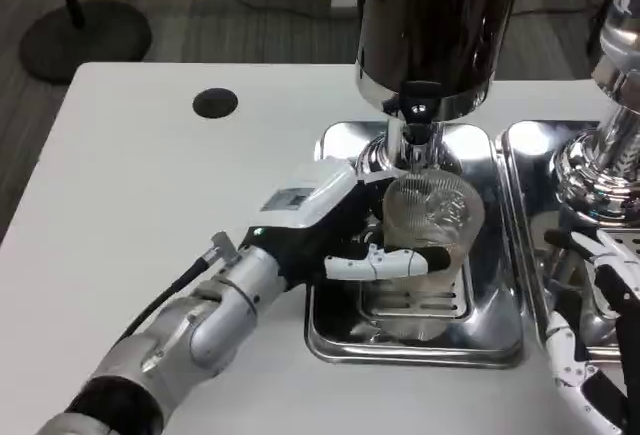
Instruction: Grasp the cup under the faucet to collect the drink, then remove the cup.
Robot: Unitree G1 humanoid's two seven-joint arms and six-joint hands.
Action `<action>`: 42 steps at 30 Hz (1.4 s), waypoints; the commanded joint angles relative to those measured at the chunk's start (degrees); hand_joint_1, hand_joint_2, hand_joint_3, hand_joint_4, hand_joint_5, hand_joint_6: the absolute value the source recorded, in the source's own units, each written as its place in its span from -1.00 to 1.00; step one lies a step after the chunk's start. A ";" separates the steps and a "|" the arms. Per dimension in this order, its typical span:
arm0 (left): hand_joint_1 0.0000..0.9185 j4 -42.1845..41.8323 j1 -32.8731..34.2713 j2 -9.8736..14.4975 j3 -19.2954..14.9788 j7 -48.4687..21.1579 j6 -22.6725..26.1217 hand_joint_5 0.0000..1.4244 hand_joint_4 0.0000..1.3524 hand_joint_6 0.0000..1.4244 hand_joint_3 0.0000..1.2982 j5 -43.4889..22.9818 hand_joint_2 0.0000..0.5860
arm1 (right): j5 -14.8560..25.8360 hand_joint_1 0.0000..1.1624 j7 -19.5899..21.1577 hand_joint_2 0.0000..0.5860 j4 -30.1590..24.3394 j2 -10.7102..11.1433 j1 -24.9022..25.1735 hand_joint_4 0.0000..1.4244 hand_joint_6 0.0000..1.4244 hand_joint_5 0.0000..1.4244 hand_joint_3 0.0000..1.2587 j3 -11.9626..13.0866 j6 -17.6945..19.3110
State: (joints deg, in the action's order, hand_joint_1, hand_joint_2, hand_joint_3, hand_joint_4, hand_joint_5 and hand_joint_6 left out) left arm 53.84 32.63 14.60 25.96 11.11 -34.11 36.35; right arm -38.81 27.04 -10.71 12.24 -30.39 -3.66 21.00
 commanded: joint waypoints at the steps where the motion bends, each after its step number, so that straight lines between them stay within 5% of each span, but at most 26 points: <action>1: -0.85 -2.90 -1.97 1.42 -0.72 1.12 0.54 -0.48 -0.66 -0.44 -0.61 -0.21 -0.72 | 0.35 -0.18 0.25 1.00 0.62 0.00 -0.02 -0.76 -0.53 -0.77 -0.53 -0.02 1.05; 12: -0.91 -6.44 -4.00 3.16 -1.90 0.32 0.67 -0.60 -0.75 -0.60 -0.67 -1.10 -0.79 | 0.16 -0.18 0.16 1.00 0.42 -0.34 -0.06 -0.76 -0.52 -0.75 -0.53 -0.23 1.13; 21: -0.98 -15.12 -9.84 9.35 -6.98 -3.91 -2.05 -0.75 -0.93 -0.64 -0.78 -6.87 -0.84 | -0.19 -0.18 0.19 1.00 0.65 -0.79 0.47 -0.76 -0.52 -0.74 -0.53 -0.80 0.74; 29: -0.88 -20.99 -11.12 13.34 -12.52 -21.56 -9.08 -0.83 -0.89 -0.75 -0.80 -24.40 -0.70 | -1.33 -0.18 0.00 1.00 0.76 -1.30 1.38 -0.76 -0.54 -0.76 -0.55 -1.79 -0.43; 42: -0.88 -24.89 -8.25 12.03 -17.05 -39.66 -9.09 -0.74 -0.83 -0.70 -0.77 -39.39 -0.72 | -2.28 -0.18 -0.22 1.00 0.89 -2.23 2.36 -0.76 -0.55 -0.77 -0.57 -3.44 -2.21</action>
State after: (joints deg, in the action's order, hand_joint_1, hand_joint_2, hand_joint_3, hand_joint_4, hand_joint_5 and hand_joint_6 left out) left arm 29.71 23.17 26.93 9.86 -26.24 -43.34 -1.58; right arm -40.97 26.96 -9.98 10.20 -28.36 -6.80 19.39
